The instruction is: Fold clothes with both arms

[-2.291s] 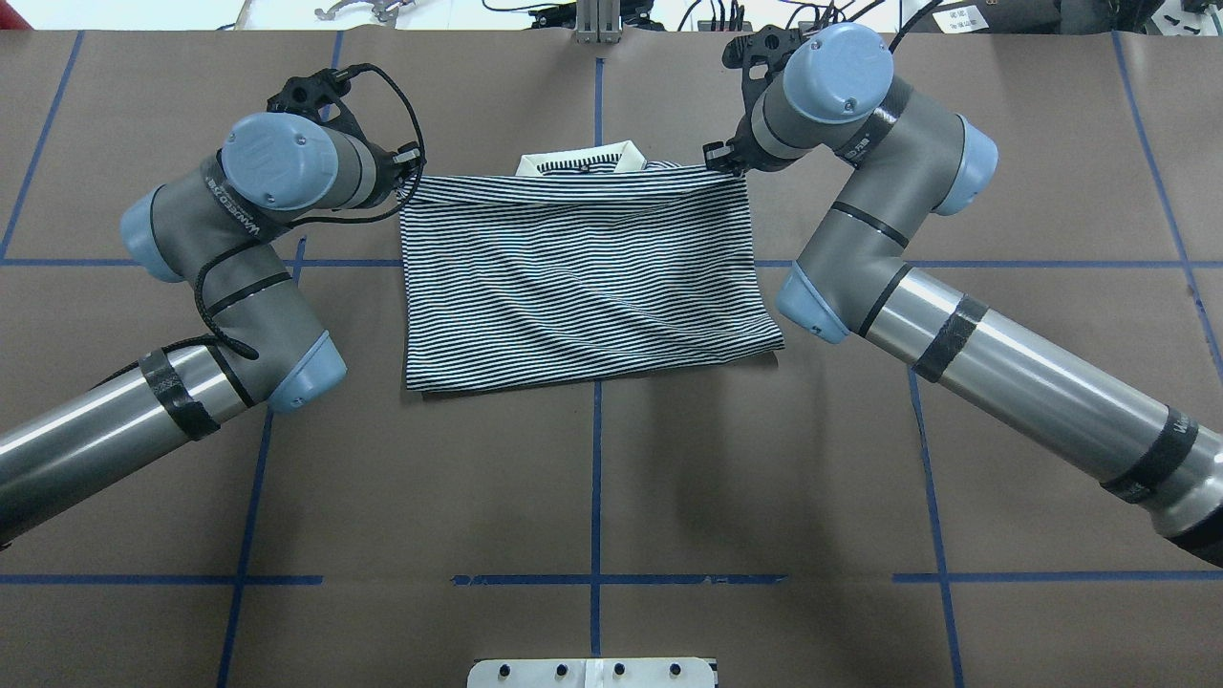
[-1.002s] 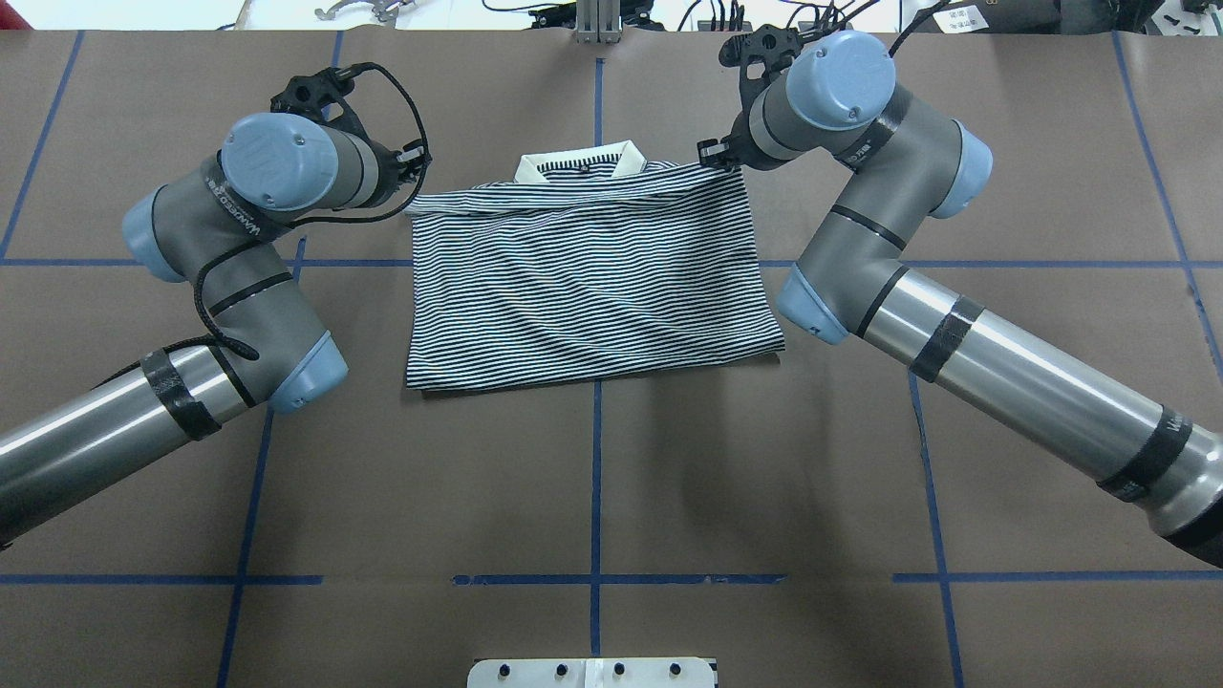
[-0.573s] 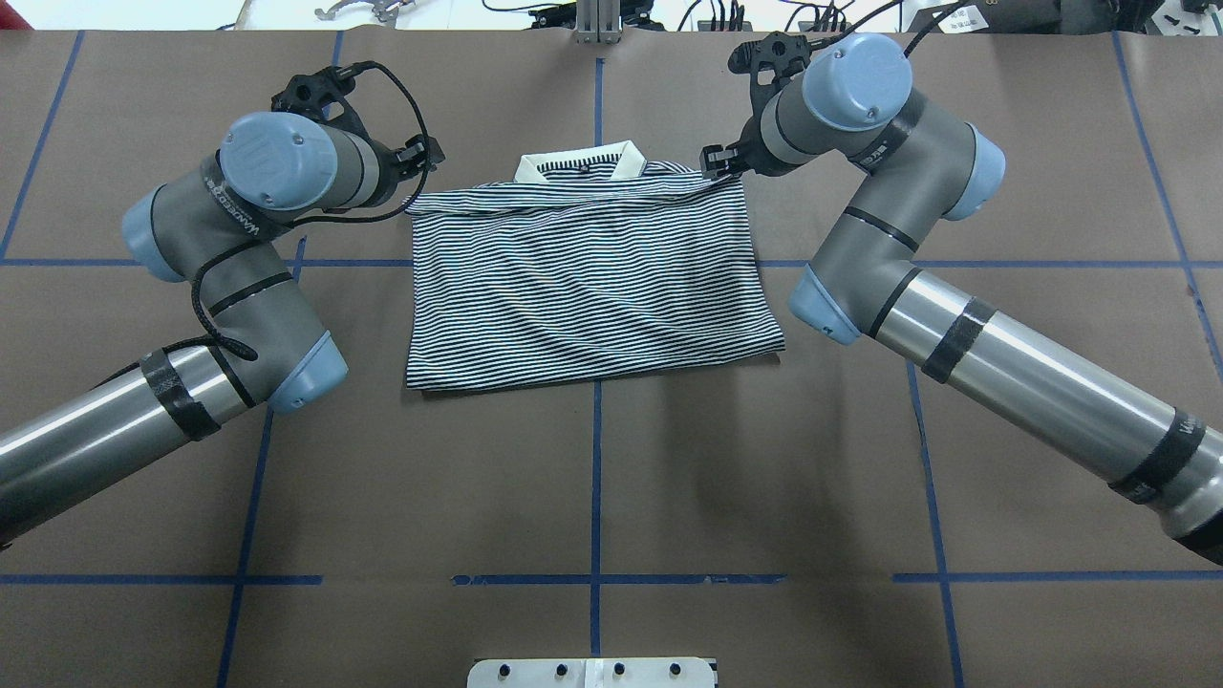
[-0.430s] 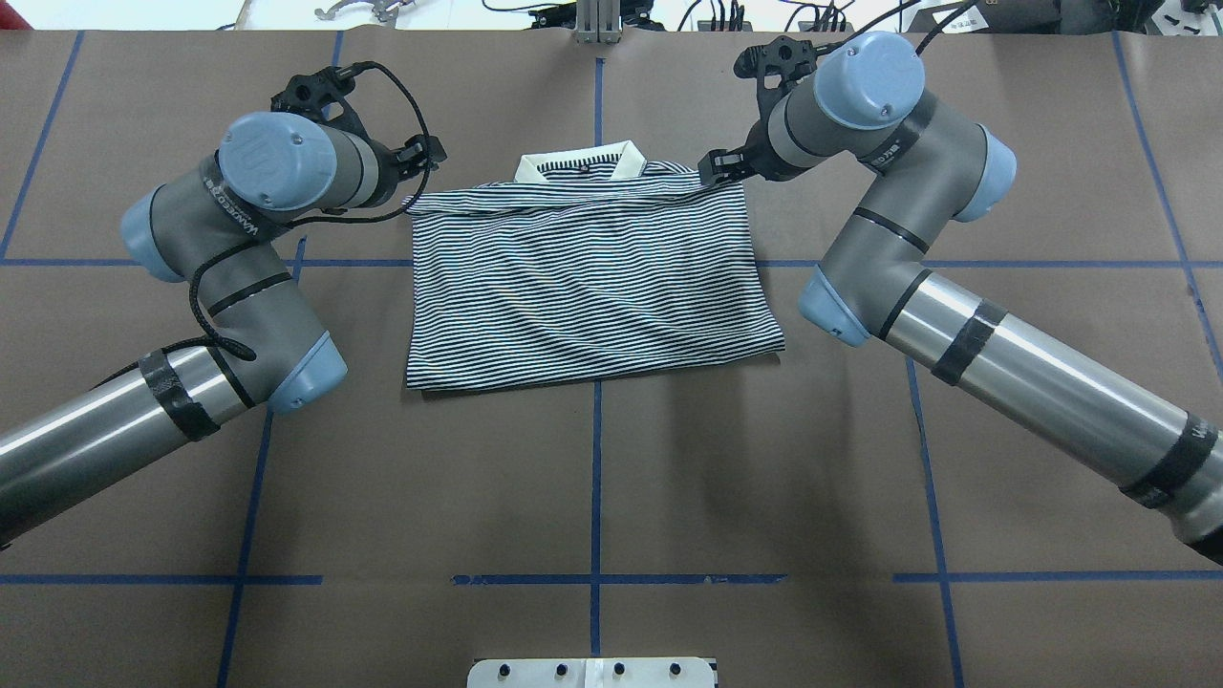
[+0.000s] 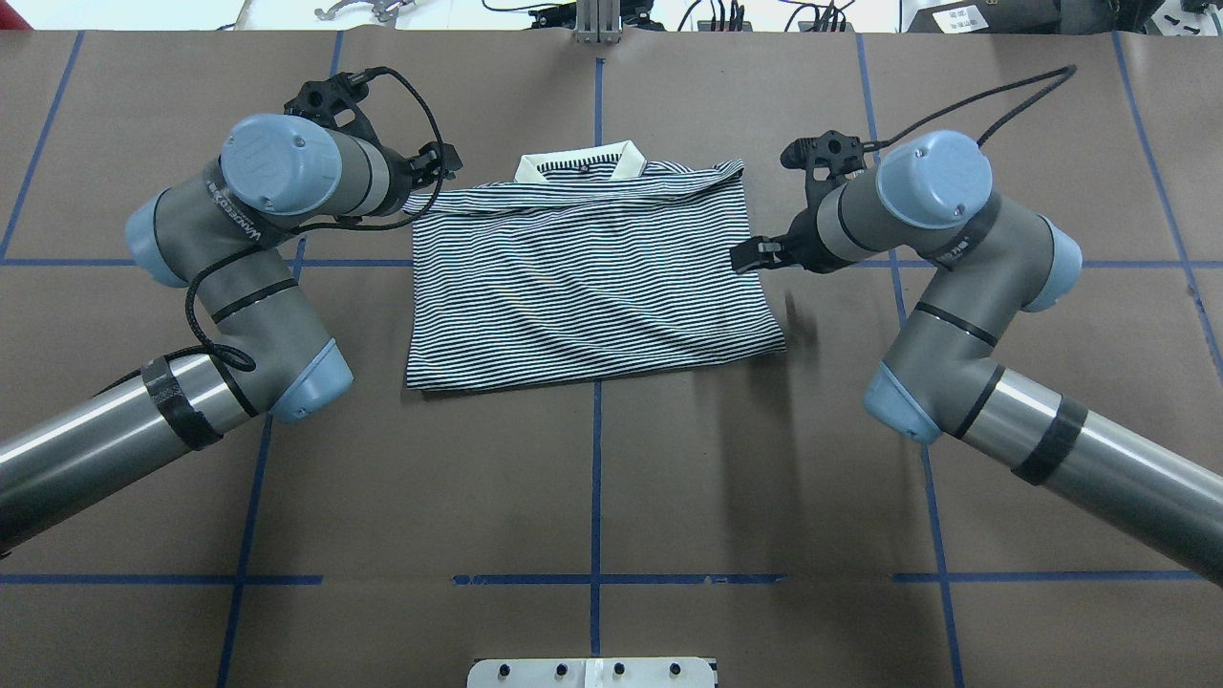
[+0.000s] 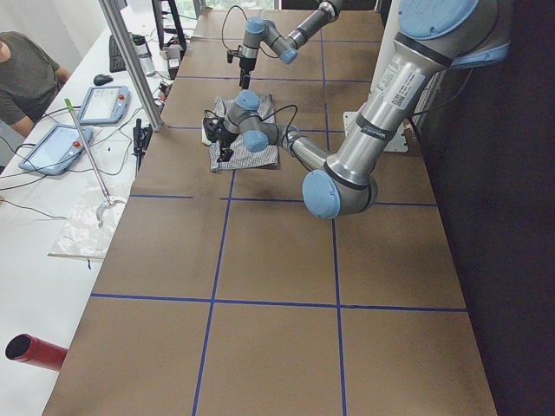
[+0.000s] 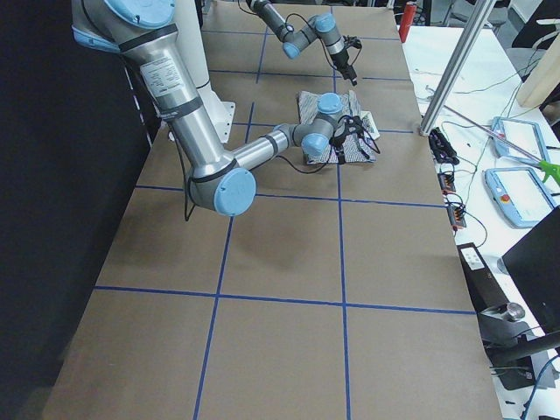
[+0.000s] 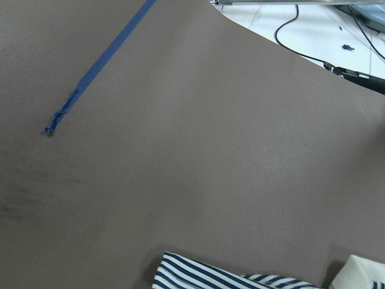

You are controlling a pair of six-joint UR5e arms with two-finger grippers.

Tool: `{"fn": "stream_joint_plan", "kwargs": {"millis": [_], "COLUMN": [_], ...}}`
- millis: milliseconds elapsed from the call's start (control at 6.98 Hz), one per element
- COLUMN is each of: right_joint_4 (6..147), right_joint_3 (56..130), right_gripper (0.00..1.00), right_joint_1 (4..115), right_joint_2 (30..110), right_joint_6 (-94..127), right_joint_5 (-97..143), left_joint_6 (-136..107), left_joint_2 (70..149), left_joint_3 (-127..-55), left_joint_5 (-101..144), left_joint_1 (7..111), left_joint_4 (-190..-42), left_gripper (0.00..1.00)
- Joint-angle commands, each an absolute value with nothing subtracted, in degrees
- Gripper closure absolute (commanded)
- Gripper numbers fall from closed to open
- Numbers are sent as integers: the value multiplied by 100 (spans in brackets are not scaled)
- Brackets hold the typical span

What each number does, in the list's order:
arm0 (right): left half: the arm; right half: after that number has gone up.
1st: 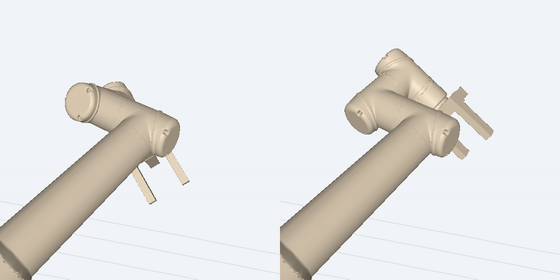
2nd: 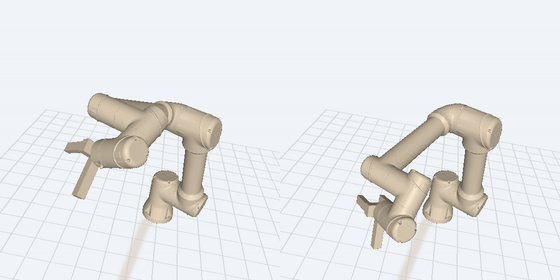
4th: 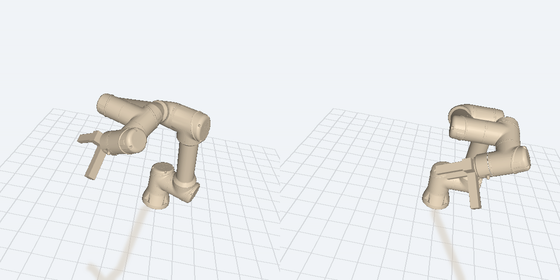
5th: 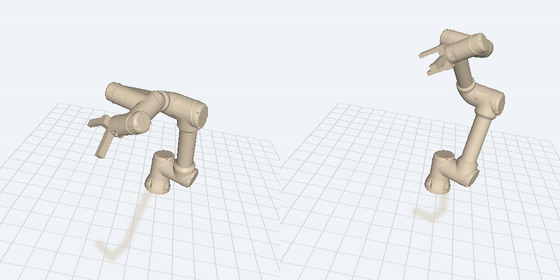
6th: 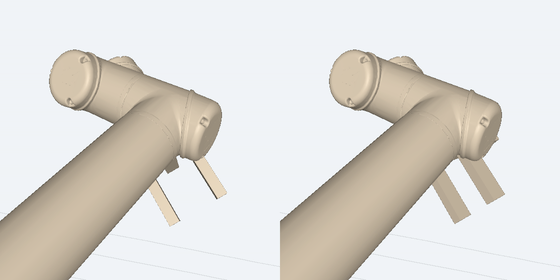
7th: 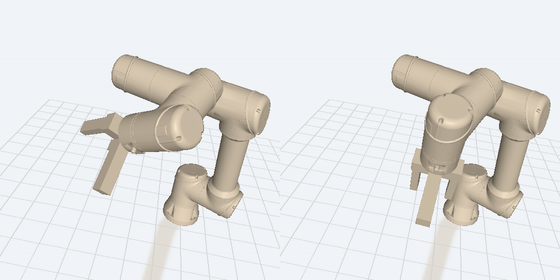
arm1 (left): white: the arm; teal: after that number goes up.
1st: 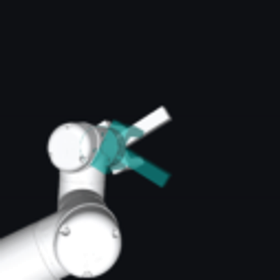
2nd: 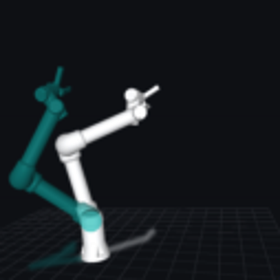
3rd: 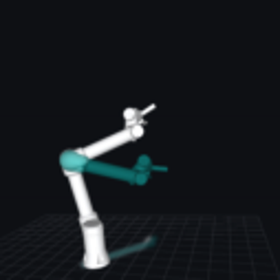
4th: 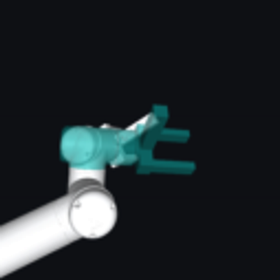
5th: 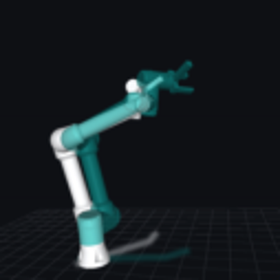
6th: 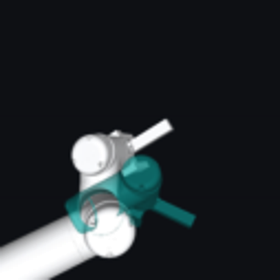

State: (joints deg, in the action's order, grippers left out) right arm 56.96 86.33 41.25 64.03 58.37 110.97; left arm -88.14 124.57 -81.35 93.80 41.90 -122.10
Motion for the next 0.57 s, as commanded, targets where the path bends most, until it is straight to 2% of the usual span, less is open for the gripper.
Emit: {"fn": "stream_joint_plan", "kwargs": {"millis": [0, 286, 430], "right_joint_4": [5713, 5836, 5836], "right_joint_3": [9053, 8974, 8974], "right_gripper": [2, 13, 36], "right_joint_1": [3746, 3648, 3647], "right_joint_2": [6732, 6653, 6653], "right_joint_6": [6318, 6311, 6311], "right_joint_5": [11066, 11048, 11048], "left_joint_6": [-8833, -8815, -8824], "left_joint_2": [12445, 12437, 12437], "left_joint_3": [-8235, -8235, -8235], "left_joint_5": [9396, 9396, 9396], "left_joint_1": [4148, 4157, 4149], "left_joint_4": [-12199, -12217, -12208], "left_gripper": [1, 1, 1]}}
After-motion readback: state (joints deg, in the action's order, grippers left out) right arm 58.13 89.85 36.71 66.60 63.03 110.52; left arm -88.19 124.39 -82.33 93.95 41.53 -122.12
